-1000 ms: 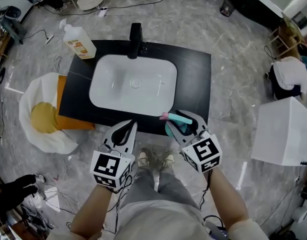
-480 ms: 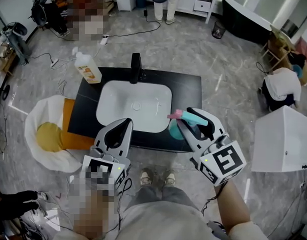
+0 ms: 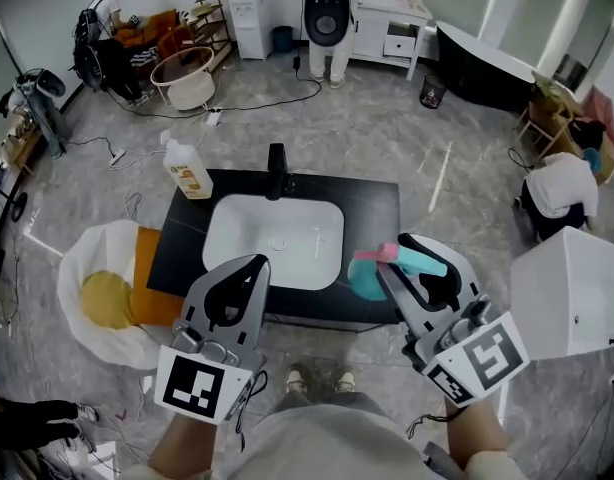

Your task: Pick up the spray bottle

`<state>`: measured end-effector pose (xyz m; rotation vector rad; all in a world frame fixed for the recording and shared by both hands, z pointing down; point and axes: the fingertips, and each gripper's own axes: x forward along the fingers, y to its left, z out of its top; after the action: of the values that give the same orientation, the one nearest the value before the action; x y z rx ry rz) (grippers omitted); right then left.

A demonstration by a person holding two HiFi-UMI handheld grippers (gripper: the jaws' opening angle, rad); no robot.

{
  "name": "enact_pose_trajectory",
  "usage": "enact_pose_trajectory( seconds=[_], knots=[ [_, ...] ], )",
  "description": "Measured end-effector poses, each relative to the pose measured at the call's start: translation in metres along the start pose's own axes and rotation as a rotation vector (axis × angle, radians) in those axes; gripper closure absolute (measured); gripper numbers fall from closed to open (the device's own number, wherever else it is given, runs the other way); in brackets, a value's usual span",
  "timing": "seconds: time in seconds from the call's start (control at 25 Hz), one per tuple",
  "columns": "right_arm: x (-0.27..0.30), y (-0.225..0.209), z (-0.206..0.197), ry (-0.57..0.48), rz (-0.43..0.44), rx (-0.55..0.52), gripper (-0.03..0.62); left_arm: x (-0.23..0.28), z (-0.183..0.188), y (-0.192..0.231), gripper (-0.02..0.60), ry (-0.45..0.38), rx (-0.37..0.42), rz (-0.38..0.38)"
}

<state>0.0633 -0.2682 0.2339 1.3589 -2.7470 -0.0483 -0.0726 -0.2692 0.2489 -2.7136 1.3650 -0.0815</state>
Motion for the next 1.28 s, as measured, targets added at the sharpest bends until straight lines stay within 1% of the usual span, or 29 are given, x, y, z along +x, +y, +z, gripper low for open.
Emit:
enact_pose_trajectory(
  seconds=[0.16, 0.28, 0.4, 0.52, 0.68, 0.76, 0.8, 0.92, 1.08, 1.2, 1.28],
  knots=[
    [-0.014, 0.005, -0.001, 0.007, 0.002, -0.007, 0.431, -0.006, -0.002, -0.010, 0.565, 0.015, 0.013, -0.019],
    [-0.023, 0.008, -0.006, 0.024, 0.000, -0.001, 0.431, -0.009, -0.009, -0.014, 0.565, 0.030, 0.009, -0.022],
    [-0.026, 0.010, -0.016, 0.052, 0.002, 0.010, 0.431, -0.011, -0.018, -0.015, 0.565, 0.028, -0.001, -0.025],
    [-0.025, 0.015, -0.027, 0.072, 0.024, 0.021, 0.431, -0.010, -0.030, -0.014, 0.565, 0.031, -0.016, -0.023],
    [-0.019, 0.022, -0.042, 0.093, 0.054, 0.026, 0.431, -0.012, -0.049, -0.012, 0.565, 0.063, 0.004, -0.016],
    [-0.018, 0.023, -0.045, 0.099, 0.062, 0.024, 0.431, -0.011, -0.048, -0.015, 0.565, 0.065, -0.025, -0.015],
    [-0.018, 0.023, -0.046, 0.100, 0.065, 0.022, 0.431, -0.011, -0.048, -0.015, 0.565, 0.066, -0.027, -0.014],
    [-0.015, 0.024, -0.048, 0.101, 0.069, 0.022, 0.431, -0.015, -0.056, -0.009, 0.565, 0.078, 0.018, -0.009],
    [-0.013, 0.024, -0.050, 0.104, 0.071, 0.029, 0.431, -0.014, -0.050, -0.012, 0.565, 0.072, -0.007, -0.006],
    [-0.015, 0.023, -0.050, 0.102, 0.073, 0.037, 0.431, -0.017, -0.054, -0.012, 0.565, 0.085, 0.030, -0.006],
    [-0.017, 0.022, -0.049, 0.101, 0.072, 0.042, 0.431, -0.017, -0.052, -0.014, 0.565, 0.094, 0.036, -0.002]
  ],
)
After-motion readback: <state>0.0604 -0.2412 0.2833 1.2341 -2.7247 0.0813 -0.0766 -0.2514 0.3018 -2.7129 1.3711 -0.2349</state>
